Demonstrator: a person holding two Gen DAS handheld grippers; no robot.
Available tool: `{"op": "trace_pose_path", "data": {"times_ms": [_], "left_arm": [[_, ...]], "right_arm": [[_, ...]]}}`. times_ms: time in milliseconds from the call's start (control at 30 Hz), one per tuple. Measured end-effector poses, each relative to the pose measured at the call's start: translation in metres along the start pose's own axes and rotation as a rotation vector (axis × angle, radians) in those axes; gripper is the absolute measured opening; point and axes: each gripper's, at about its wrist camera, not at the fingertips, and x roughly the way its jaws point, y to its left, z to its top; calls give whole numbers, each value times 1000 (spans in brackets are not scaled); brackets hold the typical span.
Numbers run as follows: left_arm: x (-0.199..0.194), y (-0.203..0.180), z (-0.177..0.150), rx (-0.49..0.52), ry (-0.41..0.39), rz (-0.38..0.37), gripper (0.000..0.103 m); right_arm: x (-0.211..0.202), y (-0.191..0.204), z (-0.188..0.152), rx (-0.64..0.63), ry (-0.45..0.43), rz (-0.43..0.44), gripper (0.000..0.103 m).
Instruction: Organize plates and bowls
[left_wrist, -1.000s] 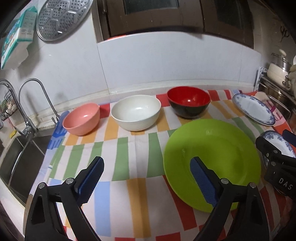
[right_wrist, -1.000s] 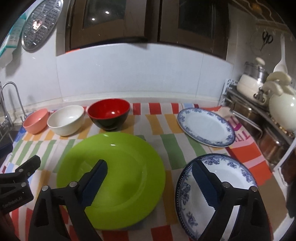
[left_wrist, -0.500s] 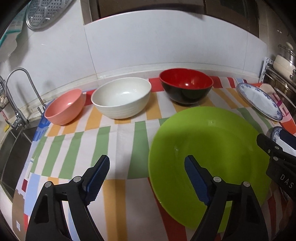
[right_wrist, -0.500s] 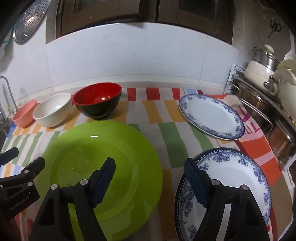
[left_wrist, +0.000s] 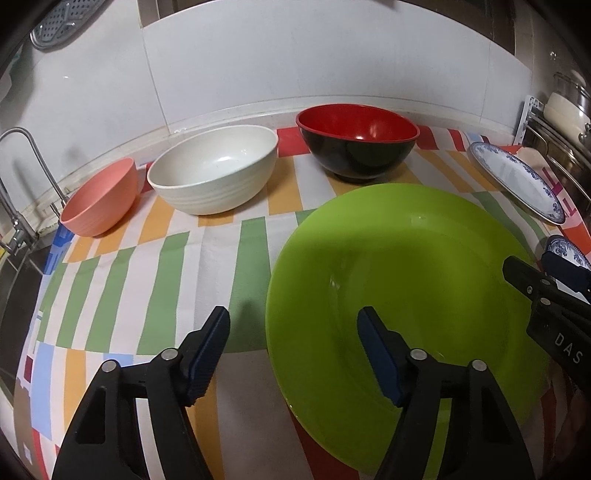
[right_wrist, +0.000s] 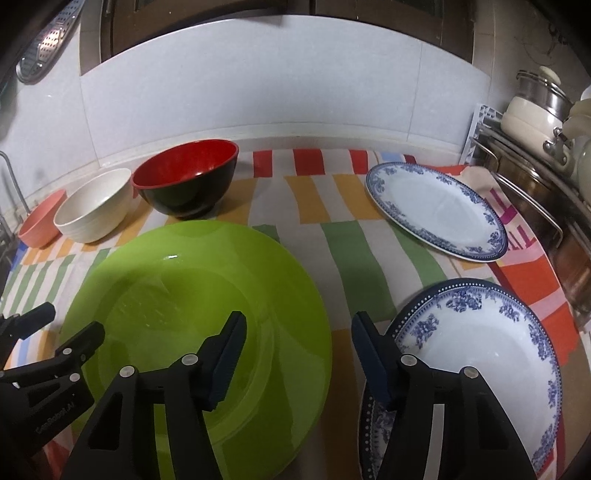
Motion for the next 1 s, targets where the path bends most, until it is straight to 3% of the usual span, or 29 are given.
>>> {"op": "trace_pose_path", "data": {"times_ms": [333,400,1000], "left_arm": [[4,2,1,-27,21,-55,44],[4,2,1,-27,21,-57,43],[-5,20,2,-36,-1,-61,37]], "right_arm": [[8,-1,0,1,30,5,44],[10,-1,-1,-2,41,4,38],[-4,10,-3,8,51,-18,36]]}}
